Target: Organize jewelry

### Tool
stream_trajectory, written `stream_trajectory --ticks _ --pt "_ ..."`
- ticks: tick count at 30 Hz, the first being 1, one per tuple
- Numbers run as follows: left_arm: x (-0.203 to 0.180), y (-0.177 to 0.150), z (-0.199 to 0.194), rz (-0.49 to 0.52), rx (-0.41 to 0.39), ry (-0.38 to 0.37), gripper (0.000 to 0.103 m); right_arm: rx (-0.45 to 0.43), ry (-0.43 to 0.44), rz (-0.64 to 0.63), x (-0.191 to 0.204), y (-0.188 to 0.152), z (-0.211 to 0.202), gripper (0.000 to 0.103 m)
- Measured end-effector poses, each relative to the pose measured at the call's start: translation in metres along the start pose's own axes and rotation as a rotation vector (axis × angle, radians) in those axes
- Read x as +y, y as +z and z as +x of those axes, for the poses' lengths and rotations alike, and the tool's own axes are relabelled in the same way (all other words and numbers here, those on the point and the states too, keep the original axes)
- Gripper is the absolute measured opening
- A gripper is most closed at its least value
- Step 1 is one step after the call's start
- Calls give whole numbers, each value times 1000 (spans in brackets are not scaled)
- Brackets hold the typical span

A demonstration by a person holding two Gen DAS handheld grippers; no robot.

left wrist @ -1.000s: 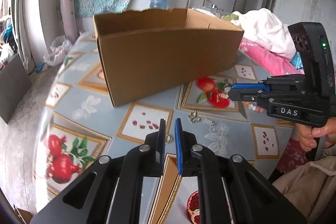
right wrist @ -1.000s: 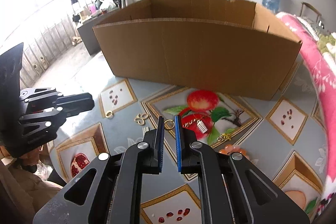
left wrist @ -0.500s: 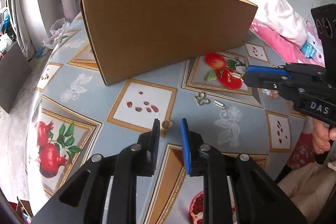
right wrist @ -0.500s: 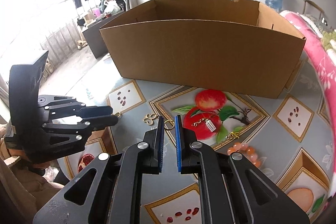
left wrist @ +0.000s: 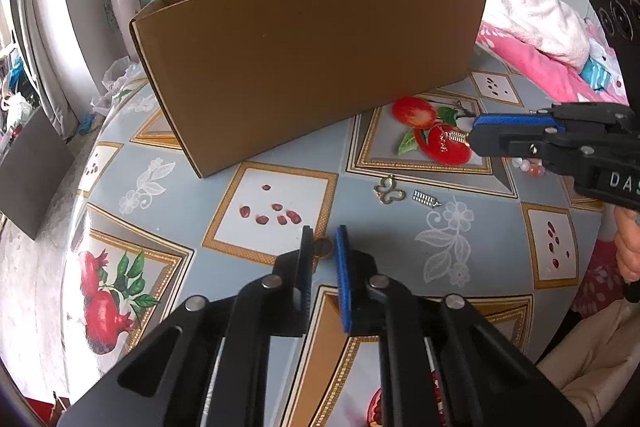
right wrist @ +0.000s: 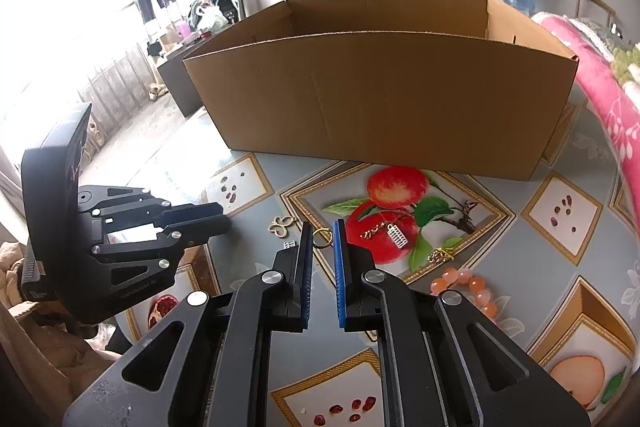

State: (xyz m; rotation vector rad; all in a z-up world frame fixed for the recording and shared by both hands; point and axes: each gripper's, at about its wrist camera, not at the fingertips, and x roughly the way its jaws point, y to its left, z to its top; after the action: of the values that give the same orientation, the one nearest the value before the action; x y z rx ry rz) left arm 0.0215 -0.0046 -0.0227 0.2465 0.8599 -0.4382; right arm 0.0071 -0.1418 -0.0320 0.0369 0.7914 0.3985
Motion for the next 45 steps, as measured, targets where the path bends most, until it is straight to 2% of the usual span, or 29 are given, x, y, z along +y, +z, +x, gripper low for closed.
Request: stream_trajectory --ticks 6,11,15,19,22,25,29,31,34,39,41,45 --pt "-2 -1 -3 1 -4 -2 10 -13 -6 3 0 0 -3 8" --pt "2 6 -25 -3 -58 -9 10 -41 -9 -2 0 3 -11 8" --pt "12 31 -65 -3 -180 -33 10 -109 -13 -20 0 20 -31 8" --pt "14 65 -100 32 -303 -74 10 -222 -8 -58 -1 55 -60 8" --pt "15 97 -105 41 -342 -119 10 -266 9 -72 -7 83 -68 8" --pt "19 127 -86 11 -315 -166 10 -254 15 -76 -19 107 -58 8" --pt "31 163 -31 -103 -175 -250 10 -152 43 -11 -47 128 -24 8" --pt "33 172 -11 -148 -131 -286 10 -104 41 17 -59 135 -5 8" --pt "37 185 12 -195 -87 -291 11 -64 40 60 -73 140 10 8" --pt "49 188 34 -318 -39 -348 11 -78 42 115 -90 141 7 10" --pt "53 189 34 -335 -44 -367 11 -101 47 128 -95 140 1 10" --pt "59 191 31 -347 -64 -357 11 -131 38 155 -105 139 -11 10"
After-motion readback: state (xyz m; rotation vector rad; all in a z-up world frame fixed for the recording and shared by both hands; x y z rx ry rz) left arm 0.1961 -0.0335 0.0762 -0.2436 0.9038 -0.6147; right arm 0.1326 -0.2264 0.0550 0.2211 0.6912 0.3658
